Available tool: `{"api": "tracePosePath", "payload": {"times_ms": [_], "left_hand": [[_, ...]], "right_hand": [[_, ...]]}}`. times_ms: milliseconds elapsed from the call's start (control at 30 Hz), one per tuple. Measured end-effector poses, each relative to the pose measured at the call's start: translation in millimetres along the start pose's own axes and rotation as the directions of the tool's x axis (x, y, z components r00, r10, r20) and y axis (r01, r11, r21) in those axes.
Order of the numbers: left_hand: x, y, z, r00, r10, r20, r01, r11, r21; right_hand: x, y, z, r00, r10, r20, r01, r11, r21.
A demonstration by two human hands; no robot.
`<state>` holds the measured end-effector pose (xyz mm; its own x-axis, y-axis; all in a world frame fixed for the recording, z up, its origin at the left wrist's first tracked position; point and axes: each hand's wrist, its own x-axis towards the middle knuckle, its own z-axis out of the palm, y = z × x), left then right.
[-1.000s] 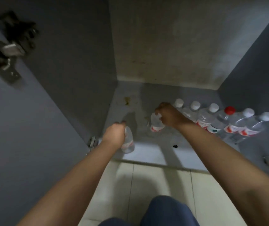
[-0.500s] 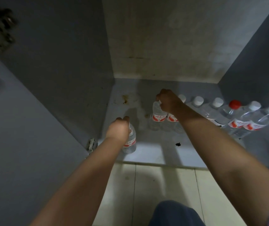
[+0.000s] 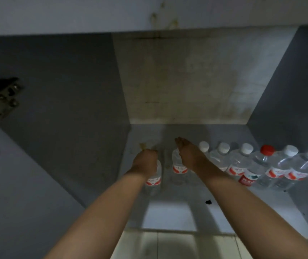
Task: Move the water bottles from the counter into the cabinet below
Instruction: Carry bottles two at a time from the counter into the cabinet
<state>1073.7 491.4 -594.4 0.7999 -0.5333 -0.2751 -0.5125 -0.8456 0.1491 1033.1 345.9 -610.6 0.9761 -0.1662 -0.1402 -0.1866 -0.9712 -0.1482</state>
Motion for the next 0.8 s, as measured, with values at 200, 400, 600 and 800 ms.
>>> {"api": "tracePosePath", "payload": {"times_ms": [200,400,600,800], "left_hand": [[36.6,26.1,-7.0,0.999,0.043,-0.021,-0.044,0.999,-0.011],[53.6,29.1,-6.5,0.998,0.054,-0.026,-0.054,0.998,0.012],[54.7,26.0,-2.5,0.998,0.051,-0.04,-0.05,0.998,0.029],[37.4,23.2,-5.0,0.999,0.043,-0.012,-0.043,0.998,-0.037]], "right_hand": [[3.4,7.3,-0.7,0.999,-0.048,0.017,0.048,0.999,-0.009],[0.7,8.1,0.1,0.997,-0.071,0.001,0.071,0.997,0.014],[-3.5,6.8,3.0,0.997,-0.074,-0.005,0.074,0.997,-0.001],[-9.9,-1.1,-6.8,1.0,-0.008,0.015,0.009,0.996,-0.086]]}}
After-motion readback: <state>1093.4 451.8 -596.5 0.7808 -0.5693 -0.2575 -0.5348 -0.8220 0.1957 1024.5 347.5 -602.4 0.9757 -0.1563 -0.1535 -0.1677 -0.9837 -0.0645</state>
